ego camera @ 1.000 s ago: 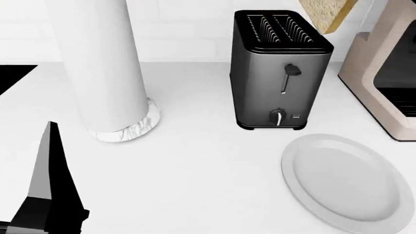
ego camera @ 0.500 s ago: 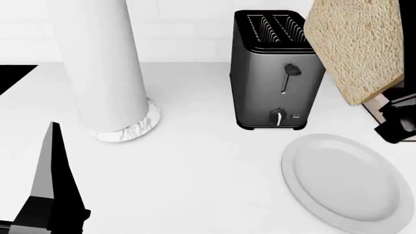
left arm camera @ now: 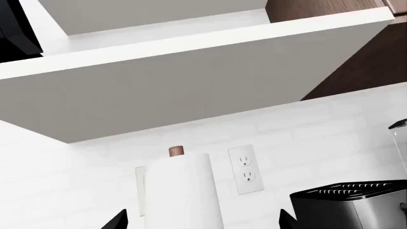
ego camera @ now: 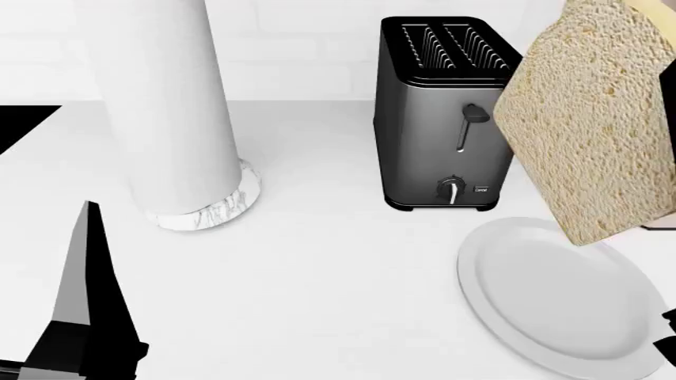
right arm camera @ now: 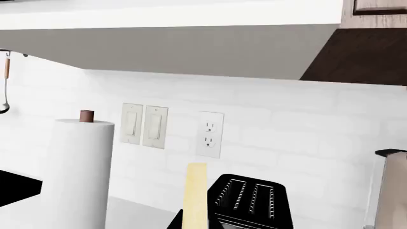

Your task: Place the toasted item on a plate.

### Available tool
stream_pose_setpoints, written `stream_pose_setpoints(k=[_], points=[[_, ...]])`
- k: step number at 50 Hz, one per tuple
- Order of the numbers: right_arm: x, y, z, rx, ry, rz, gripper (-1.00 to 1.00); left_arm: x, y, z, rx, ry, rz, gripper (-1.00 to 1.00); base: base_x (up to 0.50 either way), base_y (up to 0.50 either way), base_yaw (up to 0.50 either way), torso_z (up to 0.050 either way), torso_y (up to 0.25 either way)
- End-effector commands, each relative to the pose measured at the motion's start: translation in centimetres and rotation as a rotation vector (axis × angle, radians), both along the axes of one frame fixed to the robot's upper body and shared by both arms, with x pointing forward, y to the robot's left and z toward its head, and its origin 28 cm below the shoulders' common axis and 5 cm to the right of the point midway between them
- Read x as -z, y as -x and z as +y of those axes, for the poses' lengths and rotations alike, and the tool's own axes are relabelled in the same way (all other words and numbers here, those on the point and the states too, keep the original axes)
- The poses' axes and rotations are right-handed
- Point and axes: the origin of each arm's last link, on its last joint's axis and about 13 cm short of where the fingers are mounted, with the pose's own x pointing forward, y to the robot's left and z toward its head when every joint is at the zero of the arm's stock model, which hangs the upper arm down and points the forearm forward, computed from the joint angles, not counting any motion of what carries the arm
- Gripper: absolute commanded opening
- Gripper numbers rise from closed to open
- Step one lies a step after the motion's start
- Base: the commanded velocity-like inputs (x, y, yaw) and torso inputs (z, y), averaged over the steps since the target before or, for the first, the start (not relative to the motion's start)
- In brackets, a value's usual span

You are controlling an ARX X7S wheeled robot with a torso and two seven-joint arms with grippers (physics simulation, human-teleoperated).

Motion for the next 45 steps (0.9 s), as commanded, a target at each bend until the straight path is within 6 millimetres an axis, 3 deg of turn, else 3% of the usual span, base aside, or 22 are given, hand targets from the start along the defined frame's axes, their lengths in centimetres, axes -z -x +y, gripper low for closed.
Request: stream_pose_setpoints(k=[1, 16, 28, 45], points=[[2.1, -0.5, -1.0, -0.004, -0.08, 0.06, -1.0, 0.0, 0.0, 0.0, -0.001, 0.0, 0.002, 1.0, 0.0, 0.0, 0.0, 0.0, 0.0], [4.7, -1.7, -1.8, -0.031, -0.235, 0.12, -1.0, 0.0, 0.0, 0.0, -0.002, 0.0, 0.003, 1.0, 0.0, 0.0, 0.0, 0.0, 0.0], [6.2, -2.3, -3.6, -0.008, -0.397, 0.147, -1.0, 0.0, 0.0, 0.0, 0.001, -0.001, 0.005, 1.0, 0.0, 0.0, 0.0, 0.0, 0.0], [9.9, -2.8, -5.7, -0.028, -0.651, 0.232, -1.0, 0.1, 0.1, 0.0, -0.002, -0.002, 0.008, 1.0, 0.0, 0.0, 0.0, 0.0, 0.0]])
